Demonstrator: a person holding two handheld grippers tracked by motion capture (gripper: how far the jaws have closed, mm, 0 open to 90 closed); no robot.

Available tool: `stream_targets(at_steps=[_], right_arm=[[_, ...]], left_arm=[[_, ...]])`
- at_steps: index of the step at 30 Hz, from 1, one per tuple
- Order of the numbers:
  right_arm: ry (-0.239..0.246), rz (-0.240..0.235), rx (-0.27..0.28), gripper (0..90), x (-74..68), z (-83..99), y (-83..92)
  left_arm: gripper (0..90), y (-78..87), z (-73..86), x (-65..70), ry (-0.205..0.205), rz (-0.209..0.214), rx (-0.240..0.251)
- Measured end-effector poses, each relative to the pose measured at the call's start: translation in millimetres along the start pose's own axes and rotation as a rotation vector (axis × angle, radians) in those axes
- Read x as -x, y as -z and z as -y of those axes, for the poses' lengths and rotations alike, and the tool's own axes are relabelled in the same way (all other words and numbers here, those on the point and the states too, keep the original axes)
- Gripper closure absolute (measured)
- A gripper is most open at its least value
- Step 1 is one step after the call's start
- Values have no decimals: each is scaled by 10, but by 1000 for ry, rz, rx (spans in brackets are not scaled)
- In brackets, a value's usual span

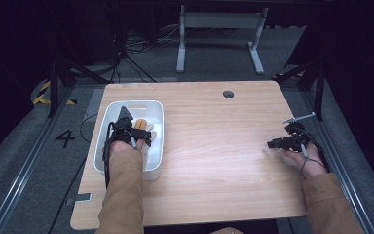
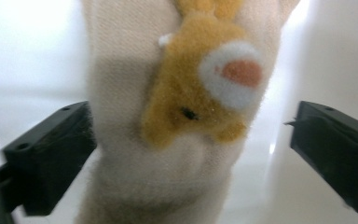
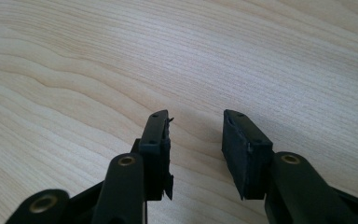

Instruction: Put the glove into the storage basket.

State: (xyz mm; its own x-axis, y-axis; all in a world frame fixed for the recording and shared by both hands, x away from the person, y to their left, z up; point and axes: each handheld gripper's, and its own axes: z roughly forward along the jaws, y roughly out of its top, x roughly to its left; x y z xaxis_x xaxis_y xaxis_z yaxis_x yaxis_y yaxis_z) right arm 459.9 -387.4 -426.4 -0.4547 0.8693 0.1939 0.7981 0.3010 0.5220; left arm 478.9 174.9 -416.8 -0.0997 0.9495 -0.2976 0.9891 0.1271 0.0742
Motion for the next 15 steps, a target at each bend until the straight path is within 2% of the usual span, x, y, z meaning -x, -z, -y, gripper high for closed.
stream_targets(at_steps=[4,6,9,12,15], right_arm=[[1,0,0,614,0,1,-6],[2,1,-1,614,0,1,-8],[2,-1,-1,613,0,1,-9],[2,-2,1,611,-1,2,-8],[3,-2,1,608,-1,4,-7]], left_arm=[[0,50,5,-28,6,7,34],[0,73,12,-45,18,26,48],[0,121,21,-58,11,30,68],[0,183,37,-57,-7,47,87],[0,275,70,-31,-33,44,129]])
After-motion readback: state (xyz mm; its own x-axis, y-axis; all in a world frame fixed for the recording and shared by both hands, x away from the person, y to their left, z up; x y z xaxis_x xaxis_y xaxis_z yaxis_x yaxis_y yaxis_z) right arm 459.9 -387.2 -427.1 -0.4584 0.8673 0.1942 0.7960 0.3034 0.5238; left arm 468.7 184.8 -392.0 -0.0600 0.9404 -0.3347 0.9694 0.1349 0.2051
